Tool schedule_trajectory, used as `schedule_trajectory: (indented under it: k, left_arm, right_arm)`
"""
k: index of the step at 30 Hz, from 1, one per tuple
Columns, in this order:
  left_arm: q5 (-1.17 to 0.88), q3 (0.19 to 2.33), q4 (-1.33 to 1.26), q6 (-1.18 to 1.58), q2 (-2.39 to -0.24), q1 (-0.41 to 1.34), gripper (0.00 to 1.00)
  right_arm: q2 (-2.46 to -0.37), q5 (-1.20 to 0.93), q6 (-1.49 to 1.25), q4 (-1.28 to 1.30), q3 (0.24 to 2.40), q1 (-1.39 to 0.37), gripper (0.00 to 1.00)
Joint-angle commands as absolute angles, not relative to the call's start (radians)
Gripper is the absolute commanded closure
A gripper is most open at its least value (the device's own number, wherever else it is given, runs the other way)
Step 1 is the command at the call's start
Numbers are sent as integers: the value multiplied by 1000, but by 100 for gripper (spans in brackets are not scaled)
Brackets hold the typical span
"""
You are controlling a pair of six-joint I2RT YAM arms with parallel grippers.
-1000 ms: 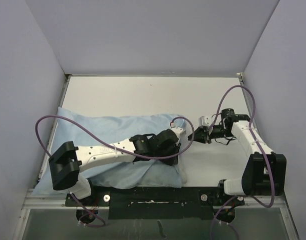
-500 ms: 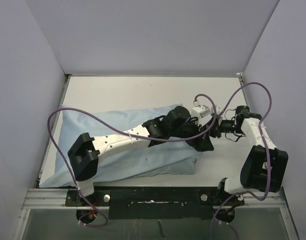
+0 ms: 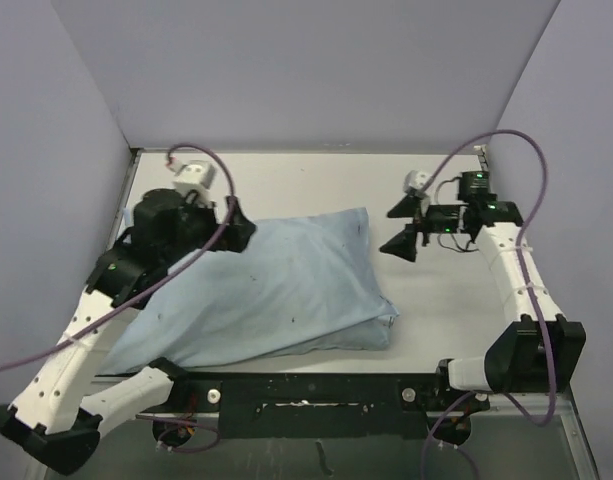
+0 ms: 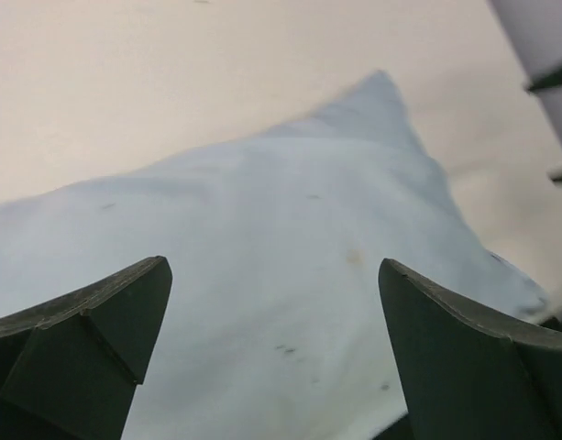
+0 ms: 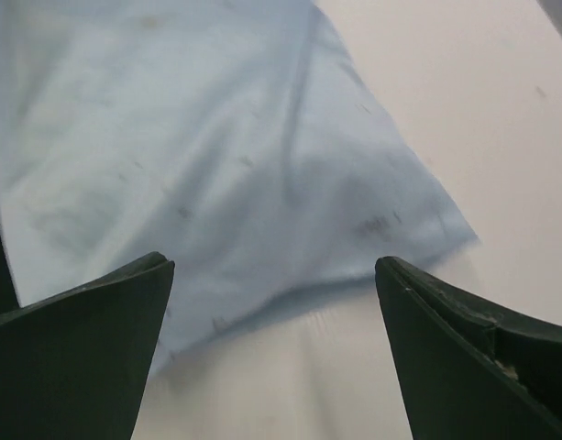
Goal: Put the pillow into the pillowcase
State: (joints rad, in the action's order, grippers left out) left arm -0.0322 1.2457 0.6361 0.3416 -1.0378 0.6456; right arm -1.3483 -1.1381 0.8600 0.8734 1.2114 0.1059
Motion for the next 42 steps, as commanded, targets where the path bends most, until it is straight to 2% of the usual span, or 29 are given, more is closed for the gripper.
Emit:
schedule_trajectory:
  k: [1,5,7,8,9,10,11,12,14,15,18,22,23,24,27,28,29,32,36,39,42]
  left_arm:
    - [13,1162,867,266,-957,344,2]
    - [-45,1017,829,265,-963,167,10]
    - [-127,954,781,273,-996,116,23]
    - [-156,936,755,281,-1018,100,38]
    - [-183,924,726,291,-1043,91,52]
    - [-201,919,686,299,-1071,88,65]
    - [-214,920,647,308,-1107,88,72]
    - [-227,929,608,314,-1149,87,73]
    - [-286,973,520,327,-1258,87,74]
    - [-325,1007,473,337,-1326,91,75]
    - [-403,1196,362,374,-1540,133,74]
    - [-423,1523,363,396,-1788,238,66]
    - [-418,1594,378,402,-1826,262,63]
    - [-411,1653,392,403,-1846,279,59]
    - [-392,1680,359,399,-1788,308,42]
    - [-393,1633,312,401,-1729,308,37]
    - [-394,1572,251,406,-1635,305,30]
    - [-396,1346,41,429,-1393,274,4]
    - [-545,1161,-46,549,-1137,113,2]
    - [-637,1179,72,555,-1028,9,2]
    - [-675,1245,246,479,-975,-16,2]
  right_arm:
    - [-1353,-1012,666,770,1203,-255,2]
    - [-1444,-742,684,693,1186,-482,1]
    - [-1509,-576,723,688,1199,-560,10]
    - [-1539,-491,739,674,1204,-578,16]
    - [-1564,-431,747,656,1216,-579,30]
    - [-1584,-363,749,623,1229,-567,57]
    - [-1595,-320,750,589,1244,-543,71]
    - [-1594,-285,749,546,1254,-510,83]
    - [-1579,-213,753,453,1277,-439,99]
    - [-1571,-178,760,414,1293,-406,100]
    - [-1563,-114,777,344,1379,-291,100]
    - [-1597,-134,764,369,1522,-143,100]
    - [-1601,-172,765,401,1548,-115,95]
    - [-1598,-210,767,431,1569,-87,81]
    - [-1540,-329,755,512,1578,-22,22]
    - [-1510,-373,735,533,1577,4,8]
    - [-1480,-433,706,560,1577,32,1]
    - [-1409,-688,536,600,1584,155,2]
    - [-1361,-900,161,579,1582,293,2]
    - [-1309,-882,-10,568,1576,301,2]
    - [-1249,-799,-119,570,1599,301,2]
